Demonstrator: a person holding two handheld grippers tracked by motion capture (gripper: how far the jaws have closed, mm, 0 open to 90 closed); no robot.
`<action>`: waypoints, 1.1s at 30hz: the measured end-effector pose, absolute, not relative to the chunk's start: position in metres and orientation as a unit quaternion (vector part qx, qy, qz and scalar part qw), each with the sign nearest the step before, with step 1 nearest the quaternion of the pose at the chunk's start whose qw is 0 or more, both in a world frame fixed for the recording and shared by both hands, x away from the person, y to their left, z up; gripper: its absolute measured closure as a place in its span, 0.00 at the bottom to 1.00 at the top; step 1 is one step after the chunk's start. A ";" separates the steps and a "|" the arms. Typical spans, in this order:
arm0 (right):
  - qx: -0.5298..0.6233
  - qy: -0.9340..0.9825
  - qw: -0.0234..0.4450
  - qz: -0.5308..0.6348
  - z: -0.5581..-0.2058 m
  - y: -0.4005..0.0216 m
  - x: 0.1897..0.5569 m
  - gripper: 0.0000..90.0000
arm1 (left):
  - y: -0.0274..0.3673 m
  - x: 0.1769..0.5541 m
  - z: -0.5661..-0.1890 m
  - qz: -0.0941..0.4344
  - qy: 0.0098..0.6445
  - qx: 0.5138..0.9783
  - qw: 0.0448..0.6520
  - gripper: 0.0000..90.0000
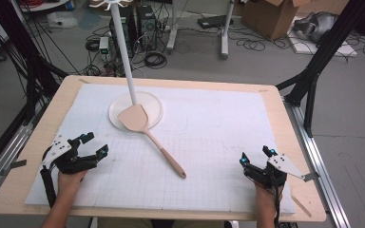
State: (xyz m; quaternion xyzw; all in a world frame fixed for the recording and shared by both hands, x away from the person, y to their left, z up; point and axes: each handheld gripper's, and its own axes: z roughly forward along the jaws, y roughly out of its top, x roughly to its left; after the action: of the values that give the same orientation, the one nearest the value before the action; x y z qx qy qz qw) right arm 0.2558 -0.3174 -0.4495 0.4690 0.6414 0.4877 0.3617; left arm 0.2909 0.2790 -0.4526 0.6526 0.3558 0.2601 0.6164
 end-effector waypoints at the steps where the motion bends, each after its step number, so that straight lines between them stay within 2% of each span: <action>1: 0.466 0.644 0.365 0.485 -0.450 -0.318 0.256 0.17 | 0.279 0.291 -0.453 0.260 0.356 0.653 0.616 0.21; 26: 0.469 0.650 0.365 0.474 -0.449 -0.316 0.258 0.17 | 0.281 0.291 -0.453 0.257 0.362 0.647 0.620 0.20; 33: 0.469 0.661 0.342 0.475 -0.444 -0.307 0.261 0.17 | 0.281 0.291 -0.453 0.257 0.363 0.647 0.619 0.20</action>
State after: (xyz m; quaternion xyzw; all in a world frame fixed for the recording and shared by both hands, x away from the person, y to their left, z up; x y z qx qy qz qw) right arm 0.2615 -0.3067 -0.4443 0.4690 0.6612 0.4750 0.3423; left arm 0.2914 0.2810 -0.4528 0.6468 0.3629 0.2574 0.6195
